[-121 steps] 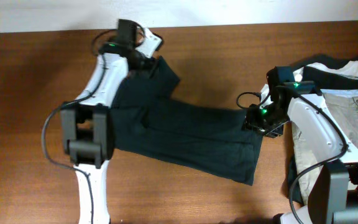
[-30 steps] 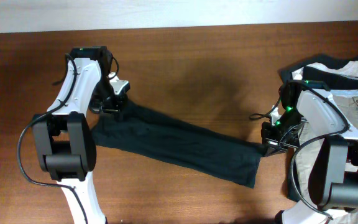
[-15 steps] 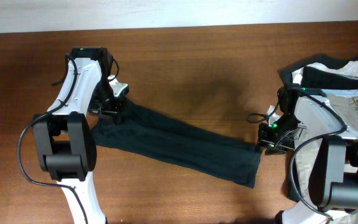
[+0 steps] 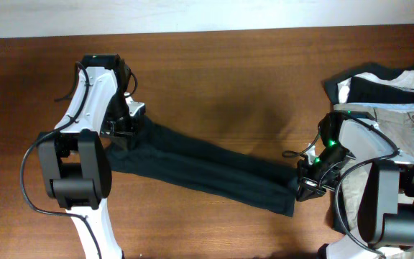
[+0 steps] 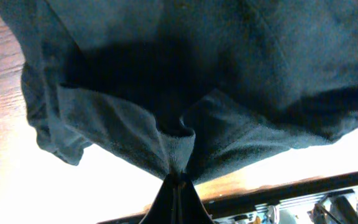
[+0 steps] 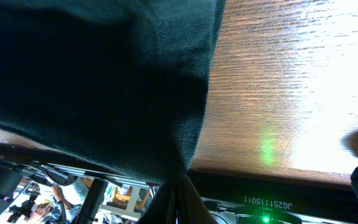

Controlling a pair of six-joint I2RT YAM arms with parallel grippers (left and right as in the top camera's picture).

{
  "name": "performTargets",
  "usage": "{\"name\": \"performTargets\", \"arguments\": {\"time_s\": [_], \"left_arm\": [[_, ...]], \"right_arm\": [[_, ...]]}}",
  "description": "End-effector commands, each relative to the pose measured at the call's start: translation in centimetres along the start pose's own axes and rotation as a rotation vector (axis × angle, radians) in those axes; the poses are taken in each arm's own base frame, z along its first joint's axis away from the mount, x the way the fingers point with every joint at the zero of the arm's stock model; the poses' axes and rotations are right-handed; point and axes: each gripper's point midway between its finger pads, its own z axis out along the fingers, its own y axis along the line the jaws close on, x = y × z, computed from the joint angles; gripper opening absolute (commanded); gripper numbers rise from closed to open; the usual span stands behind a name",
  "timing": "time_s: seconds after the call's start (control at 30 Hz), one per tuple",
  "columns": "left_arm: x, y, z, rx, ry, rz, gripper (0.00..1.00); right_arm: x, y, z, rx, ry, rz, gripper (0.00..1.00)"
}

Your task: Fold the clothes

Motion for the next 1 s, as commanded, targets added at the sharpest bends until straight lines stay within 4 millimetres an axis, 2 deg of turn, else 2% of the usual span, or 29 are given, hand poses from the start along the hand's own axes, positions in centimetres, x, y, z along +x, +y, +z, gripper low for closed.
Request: {"name": "performTargets", "arguments": {"time_s": [0.0,0.03,0.07,0.1,0.2,0.23,0.27,0.33,0.4,0.47,0.53,0.6,0.63,0.7,0.73,0.77,0.83,0.9,0.97], "left_arm": [[0.3,0.7,-1.3,-0.038,-0.033,-0.030,0.12],[0.3,0.7,-1.3,-0.038,-0.033,-0.030,0.26],[0.4,0.7,-1.3,-0.037,-0.028,-0.030,0.40],[0.5,0.7,-1.3,-0.036,-0.025,-0.030,0.47],[0.4,0.7,-1.3,-0.038,-0.030,-0.030,0.49],[0.1,0.7,-1.3,-0.039,-0.041,-0.030,0.49],[-0.5,0.8,-1.4,-0.042,-0.067,-0.030,0.49],[-1.7,0.8,-1.5,-0.037,-0.117,-0.028,0.49],[-2.5,0.9,-1.6,-0.042,-0.149,-0.027,0.49],[-3.8,1.1,-1.8,-0.050,-0.201,-0.026,0.50],[-4.3,0.7,-1.8,-0.024,-0.224,-0.022,0.50],[-3.9,0.7,-1.1,-0.018,-0.199,-0.023,0.49],[-3.7,0.7,0.0,-0.017,-0.178,-0.024,0.46],[-2.9,0.6,2.3,-0.008,-0.128,-0.027,0.26],[-2.5,0.7,3.3,-0.004,-0.111,-0.031,0.20],[-1.9,1.7,4.9,-0.025,-0.083,-0.059,0.09],[-1.1,3.2,5.8,-0.050,-0.060,-0.138,0.01],[-0.2,4.9,6.0,-0.027,-0.050,-0.224,0.00],[0.0,5.3,5.8,0.031,-0.061,-0.264,0.26]], "right_arm": [[0.2,-0.3,-0.2,0.018,-0.012,-0.005,0.04],[0.2,-0.3,-0.2,0.018,-0.012,-0.005,0.07],[0.2,-0.3,-0.2,0.018,-0.013,-0.005,0.34],[0.2,-0.4,-0.2,0.022,-0.015,-0.005,0.38],[-0.6,-0.4,-0.2,0.023,-0.045,0.013,0.45],[-2.1,-0.2,-0.4,0.014,-0.104,0.028,0.46],[-3.3,0.0,-0.5,0.003,-0.154,0.029,0.45],[-4.4,1.1,-0.7,-0.055,-0.195,0.010,0.35],[-4.0,1.6,0.2,-0.055,-0.173,-0.009,0.25],[-3.3,1.5,2.5,-0.024,-0.150,-0.008,0.15],[-2.6,-0.5,4.4,0.073,-0.137,0.107,0.04],[-1.8,-2.0,4.6,0.148,-0.117,0.137,0.04],[-1.6,-2.2,4.4,0.163,-0.115,0.139,0.04],[-2.1,-1.9,3.9,0.158,-0.135,0.133,0.13],[-2.5,-1.7,3.6,0.153,-0.150,0.129,0.16],[-3.0,-1.5,3.2,0.150,-0.168,0.123,0.19],[-3.8,-1.1,2.5,0.144,-0.200,0.115,0.20],[-4.9,-0.5,1.5,0.132,-0.243,0.102,0.23],[-5.5,-0.1,0.7,0.126,-0.268,0.094,0.24]]}}
